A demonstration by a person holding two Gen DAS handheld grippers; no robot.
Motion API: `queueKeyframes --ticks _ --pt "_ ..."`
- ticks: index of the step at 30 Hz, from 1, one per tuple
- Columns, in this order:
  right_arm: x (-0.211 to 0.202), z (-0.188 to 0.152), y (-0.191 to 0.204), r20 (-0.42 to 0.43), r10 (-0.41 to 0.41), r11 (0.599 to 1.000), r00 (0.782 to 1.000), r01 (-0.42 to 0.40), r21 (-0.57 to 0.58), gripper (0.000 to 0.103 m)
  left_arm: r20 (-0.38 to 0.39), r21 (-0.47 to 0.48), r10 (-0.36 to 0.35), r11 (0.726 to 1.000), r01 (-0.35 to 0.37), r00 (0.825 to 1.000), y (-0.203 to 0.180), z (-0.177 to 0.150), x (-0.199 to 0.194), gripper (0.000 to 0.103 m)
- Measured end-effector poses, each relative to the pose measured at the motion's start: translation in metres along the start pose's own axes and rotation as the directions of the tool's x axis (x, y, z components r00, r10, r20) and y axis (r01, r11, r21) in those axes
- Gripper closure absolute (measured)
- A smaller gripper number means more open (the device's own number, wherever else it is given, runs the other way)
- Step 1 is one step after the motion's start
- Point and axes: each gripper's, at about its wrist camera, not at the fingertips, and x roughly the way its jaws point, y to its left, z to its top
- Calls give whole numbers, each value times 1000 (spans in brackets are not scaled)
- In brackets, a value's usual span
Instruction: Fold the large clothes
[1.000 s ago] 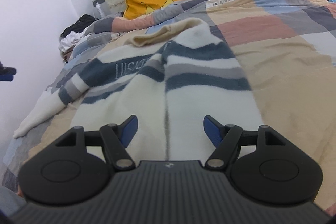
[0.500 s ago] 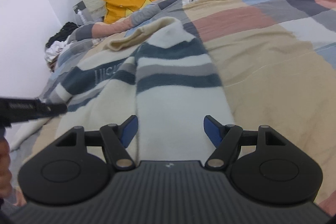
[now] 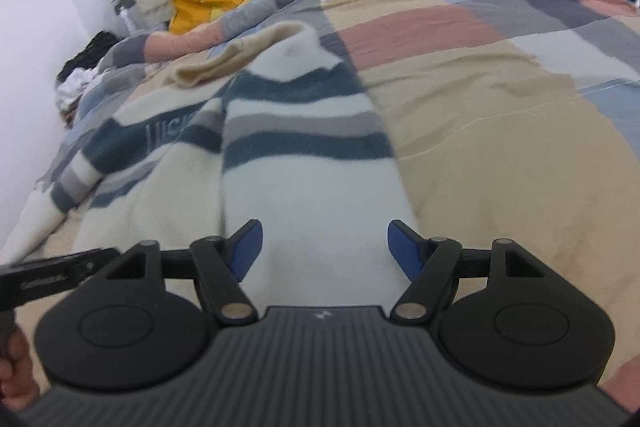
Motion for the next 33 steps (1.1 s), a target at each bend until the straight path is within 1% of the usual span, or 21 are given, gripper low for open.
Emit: queueKeyframes --ticks 3,5,7,8,11,12,13,14,15,18,19,21,23,26,27,28,29,30,31,32,33 --pt "1 0 -5 3 -50 999 999 50 20 31 5 -6 -33 999 33 999 -3 -1 0 74" --pt "5 1 -10 -9 -72 996 997 73 42 30 20 17 -26 1000 25 999 -7 -2 -1 69" --pt "8 2 -15 -8 -85 994 996 85 71 13 30 29 -17 999 16 999 -8 -3 -2 67" --pt "8 3 -17 -5 -98 992 995 98 83 10 30 26 -19 1000 18 999 -7 -4 -2 67" --pt "8 4 -22 9 -123 986 992 121 113 9 32 0 -25 1000 25 999 -3 -3 -3 65" --pt "8 4 -24 12 -134 983 991 132 127 9 34 -8 -23 1000 23 999 -2 -2 -3 63" --pt "6 3 -28 16 -155 977 988 151 150 9 36 -19 -21 1000 21 999 0 -1 -3 59" --pt "3 2 -35 25 -173 968 985 165 191 9 35 -30 -21 999 22 999 1 0 -3 57" --pt "0 1 -44 30 -173 954 985 159 256 9 34 -41 -23 999 25 999 2 0 -2 55" --pt "-6 -3 -71 16 -167 894 986 145 424 10 8 -89 -28 996 28 1000 9 0 3 54" --pt "-6 -5 -78 8 -162 874 987 139 465 10 -8 -119 -40 992 38 999 13 -1 5 54" --pt "-3 -10 -84 -16 -124 853 992 115 509 10 -30 -182 -60 982 54 998 22 -1 10 54" --pt "4 -15 -83 -34 -55 847 998 65 528 10 -39 -225 -61 973 51 997 29 -1 14 54" --pt "10 -19 -70 -57 14 862 998 17 507 10 -43 -269 -68 962 54 997 36 -1 18 54" --pt "12 -21 -68 -65 35 860 997 3 511 14 -43 -281 -70 958 56 997 38 -1 19 54" --pt "14 -25 -65 -74 37 857 997 7 515 19 -43 -290 -71 956 56 997 39 -1 20 54" --pt "13 -28 -62 -73 22 861 997 18 508 20 -43 -294 -71 954 55 997 39 -1 20 54" --pt "12 -28 -59 -70 13 867 997 24 498 27 -42 -294 -69 954 54 997 39 -1 21 54" --pt "10 -28 -56 -65 6 870 998 26 491 37 -41 -292 -67 955 52 997 39 -1 21 54" --pt "7 -27 -53 -63 -9 877 998 38 480 44 -41 -290 -67 956 52 997 40 -1 21 54" --pt "5 -26 -52 -61 -27 882 998 52 468 61 -40 -287 -65 957 51 997 39 -1 22 54"
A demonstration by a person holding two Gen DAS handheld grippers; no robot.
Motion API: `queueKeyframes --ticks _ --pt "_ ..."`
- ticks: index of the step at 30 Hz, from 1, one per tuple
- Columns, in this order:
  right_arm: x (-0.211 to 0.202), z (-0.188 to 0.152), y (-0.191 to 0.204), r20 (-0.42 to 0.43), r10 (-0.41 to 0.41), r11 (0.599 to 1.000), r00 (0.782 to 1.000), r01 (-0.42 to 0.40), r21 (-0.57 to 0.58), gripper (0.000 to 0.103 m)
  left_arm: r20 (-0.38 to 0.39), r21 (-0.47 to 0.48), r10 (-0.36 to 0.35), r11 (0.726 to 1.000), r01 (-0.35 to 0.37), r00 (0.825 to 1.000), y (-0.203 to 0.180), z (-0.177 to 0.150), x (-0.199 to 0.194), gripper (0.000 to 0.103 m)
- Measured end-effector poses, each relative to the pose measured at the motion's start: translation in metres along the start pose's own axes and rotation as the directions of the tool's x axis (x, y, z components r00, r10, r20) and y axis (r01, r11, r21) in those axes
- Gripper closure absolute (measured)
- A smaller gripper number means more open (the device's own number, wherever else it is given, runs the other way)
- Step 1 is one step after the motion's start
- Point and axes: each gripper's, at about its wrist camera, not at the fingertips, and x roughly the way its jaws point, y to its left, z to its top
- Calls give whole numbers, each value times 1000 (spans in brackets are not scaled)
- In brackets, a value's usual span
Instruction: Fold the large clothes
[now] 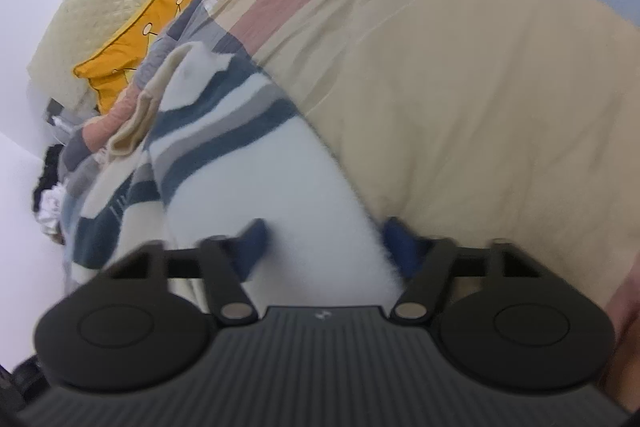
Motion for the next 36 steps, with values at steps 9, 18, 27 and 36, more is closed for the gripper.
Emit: queueKeyframes --ticks 9,18,27,36 --pt "-41 69 18 120 72 992 990 -59 -110 95 9 -5 -1 1000 1 1000 1 2 -1 54" --pt "-33 191 50 361 -111 941 926 215 -262 95 33 -61 -35 997 37 999 8 6 -7 54" --pt "56 252 21 428 -260 906 866 371 -201 95 25 -53 -48 997 49 999 8 7 1 54" --pt "117 236 -5 510 -195 877 838 381 -291 94 28 -70 -52 996 54 998 23 18 11 54"
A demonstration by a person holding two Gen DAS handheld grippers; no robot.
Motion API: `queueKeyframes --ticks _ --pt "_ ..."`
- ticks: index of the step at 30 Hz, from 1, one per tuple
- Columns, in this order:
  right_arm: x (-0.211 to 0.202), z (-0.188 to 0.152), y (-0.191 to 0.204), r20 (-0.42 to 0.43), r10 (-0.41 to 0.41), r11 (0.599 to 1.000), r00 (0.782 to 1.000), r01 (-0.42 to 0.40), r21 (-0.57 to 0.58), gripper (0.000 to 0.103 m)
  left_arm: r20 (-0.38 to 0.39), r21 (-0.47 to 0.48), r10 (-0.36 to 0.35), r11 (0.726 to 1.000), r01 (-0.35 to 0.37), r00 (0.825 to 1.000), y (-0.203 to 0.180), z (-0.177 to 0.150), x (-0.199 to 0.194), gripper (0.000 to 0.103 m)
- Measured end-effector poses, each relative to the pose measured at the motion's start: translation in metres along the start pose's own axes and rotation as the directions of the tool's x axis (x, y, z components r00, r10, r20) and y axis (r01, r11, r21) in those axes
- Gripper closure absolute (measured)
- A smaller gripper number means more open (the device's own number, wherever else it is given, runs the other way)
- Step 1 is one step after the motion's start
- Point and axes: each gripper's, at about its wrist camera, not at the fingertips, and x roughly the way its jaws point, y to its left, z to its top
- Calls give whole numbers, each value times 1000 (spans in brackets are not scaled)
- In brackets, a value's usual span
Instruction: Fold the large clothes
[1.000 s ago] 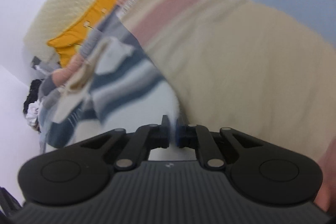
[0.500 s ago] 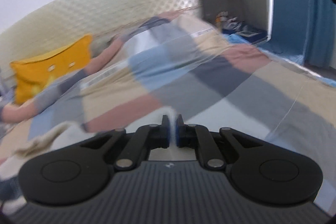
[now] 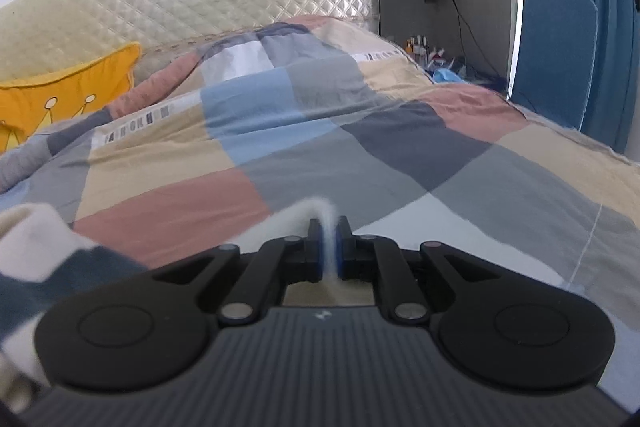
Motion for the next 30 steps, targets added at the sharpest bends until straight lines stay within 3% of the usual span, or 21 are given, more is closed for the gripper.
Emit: queueKeyframes --ticks 8,9,13,15,18,21,26,30 --pt "20 -11 -20 -67 116 985 991 -106 139 91 42 -118 -36 992 41 998 11 5 -2 54" --pt "18 -9 -23 -70 130 981 989 -118 153 88 50 -119 -34 992 39 998 11 5 -4 54" --pt "-1 -3 -43 -34 224 931 974 -204 303 45 58 -112 -25 993 31 998 11 3 -8 54" --pt "-13 1 -46 -18 240 931 971 -225 289 44 62 -101 -15 995 21 998 9 1 -11 54" --pt "-29 3 -53 -6 197 957 980 -191 217 44 66 -88 -2 996 7 998 9 -1 -14 54" --pt "-37 -4 -79 33 149 961 988 -153 230 44 70 -59 21 998 -17 997 6 -3 -16 54" --pt "-24 -29 -147 -44 31 882 999 -7 470 41 91 -11 55 998 -55 994 -2 -7 -21 54" --pt "-21 -42 -170 -54 63 827 997 -22 562 41 98 -49 40 998 -36 994 4 -6 -22 54"
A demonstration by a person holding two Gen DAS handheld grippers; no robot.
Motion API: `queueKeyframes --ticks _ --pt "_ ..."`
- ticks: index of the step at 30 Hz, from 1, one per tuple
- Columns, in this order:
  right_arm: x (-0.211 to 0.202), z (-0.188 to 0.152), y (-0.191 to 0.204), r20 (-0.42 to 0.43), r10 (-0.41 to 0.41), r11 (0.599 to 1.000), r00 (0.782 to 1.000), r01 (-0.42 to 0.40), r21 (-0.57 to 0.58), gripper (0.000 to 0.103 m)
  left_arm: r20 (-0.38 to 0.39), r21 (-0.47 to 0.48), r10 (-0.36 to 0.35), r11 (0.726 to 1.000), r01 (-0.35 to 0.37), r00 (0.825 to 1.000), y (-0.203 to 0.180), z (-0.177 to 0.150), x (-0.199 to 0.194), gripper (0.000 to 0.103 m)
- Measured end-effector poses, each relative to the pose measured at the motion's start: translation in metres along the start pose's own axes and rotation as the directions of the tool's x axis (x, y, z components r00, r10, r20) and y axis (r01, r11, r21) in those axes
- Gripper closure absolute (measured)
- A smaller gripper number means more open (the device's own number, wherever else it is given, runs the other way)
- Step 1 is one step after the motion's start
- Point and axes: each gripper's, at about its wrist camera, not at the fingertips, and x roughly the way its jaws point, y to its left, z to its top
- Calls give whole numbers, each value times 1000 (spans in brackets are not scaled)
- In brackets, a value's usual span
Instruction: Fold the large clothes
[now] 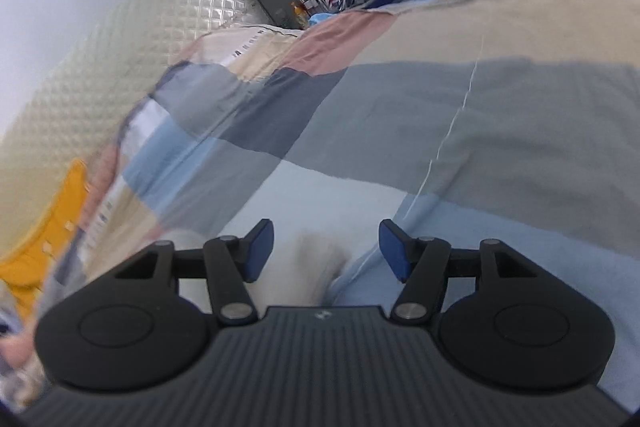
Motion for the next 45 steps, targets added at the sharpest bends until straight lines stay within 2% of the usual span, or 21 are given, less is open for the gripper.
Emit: queueKeyframes --ticks 7,8,10,11,13,17,19,20,21,22,25,29,35,39,43,45 --pt "23 -9 -3 -87 54 995 995 -46 87 44 -13 -62 -20 998 20 1000 8 1 4 54" --pt "25 -11 -3 -87 62 995 994 -55 83 47 -12 -59 -19 998 18 1000 7 1 4 54" --pt "26 -9 -2 -62 123 989 990 -118 88 67 -11 -61 -20 998 19 1000 7 1 4 54" --pt "26 -6 -1 -46 170 981 984 -165 105 70 -10 -61 -19 998 19 1000 7 1 4 54" --pt "28 -2 6 -50 185 979 982 -179 102 71 -11 -59 -17 998 16 1000 7 2 5 54" --pt "38 -7 8 -125 74 993 989 -62 99 72 -6 -46 -4 999 4 1000 6 2 3 55" --pt "41 -11 5 -142 60 996 988 -49 80 72 18 -11 20 1000 -20 1000 2 1 -2 55" --pt "41 -10 6 -143 63 997 988 -55 63 75 38 5 36 999 -36 999 -1 0 -5 55" --pt "39 -9 8 -137 60 998 989 -54 42 91 57 19 48 999 -49 997 -2 0 -7 55" --pt "38 -7 12 -131 57 998 990 -55 17 91 71 31 59 998 -62 996 -4 0 -10 55" --pt "21 2 27 -56 62 996 996 -66 -62 92 98 43 67 997 -71 993 -6 3 -17 55" --pt "-7 31 29 63 69 995 996 -64 -76 92 111 18 62 998 -64 992 -2 7 -29 55" --pt "-40 79 3 227 -27 998 974 41 -56 93 124 67 70 995 -79 990 -5 17 -48 55" --pt "-31 81 -22 204 -76 996 976 82 -20 93 117 77 84 993 -93 990 -1 20 -58 55" --pt "-14 53 -42 153 -150 988 977 155 -23 93 108 39 113 992 -118 988 6 19 -60 55" --pt "-8 37 -54 120 -210 977 970 211 3 93 104 34 131 990 -135 986 9 19 -60 55"
